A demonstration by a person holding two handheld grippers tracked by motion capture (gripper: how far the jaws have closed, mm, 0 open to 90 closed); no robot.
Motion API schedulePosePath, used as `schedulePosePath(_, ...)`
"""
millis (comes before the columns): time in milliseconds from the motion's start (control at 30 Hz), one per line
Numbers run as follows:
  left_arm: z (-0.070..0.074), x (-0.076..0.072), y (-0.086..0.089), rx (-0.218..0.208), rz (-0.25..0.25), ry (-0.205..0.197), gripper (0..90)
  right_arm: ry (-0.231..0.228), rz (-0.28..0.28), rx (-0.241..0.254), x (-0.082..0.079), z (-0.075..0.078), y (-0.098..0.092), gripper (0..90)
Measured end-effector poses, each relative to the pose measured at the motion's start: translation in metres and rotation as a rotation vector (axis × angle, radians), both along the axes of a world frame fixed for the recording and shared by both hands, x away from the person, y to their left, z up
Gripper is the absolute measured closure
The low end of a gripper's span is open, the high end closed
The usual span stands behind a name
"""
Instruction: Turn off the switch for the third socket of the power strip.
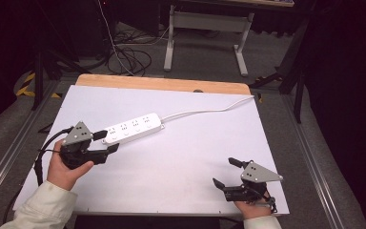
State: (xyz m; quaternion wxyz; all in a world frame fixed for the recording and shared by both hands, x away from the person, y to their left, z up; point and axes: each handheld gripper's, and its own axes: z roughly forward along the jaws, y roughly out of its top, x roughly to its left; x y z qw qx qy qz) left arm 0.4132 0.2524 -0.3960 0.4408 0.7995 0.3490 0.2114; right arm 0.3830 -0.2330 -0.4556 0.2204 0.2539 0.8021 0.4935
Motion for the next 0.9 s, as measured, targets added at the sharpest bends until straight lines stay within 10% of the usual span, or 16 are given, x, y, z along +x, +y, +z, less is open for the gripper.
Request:
schedulePosePath(633, 0.009, 0.030, -0.028, 0.064, -0.007, 0.003, 38.8, 0.004, 0.002, 0.004, 0.001, 0.000, -0.001, 13.4)
schedulePosePath(900, 0.005, 0.041, -0.032, 0.060, 0.011, 0.030, 53.1, 0.006, 0.005, 0.003, 0.001, 0.000, -0.001, 13.5)
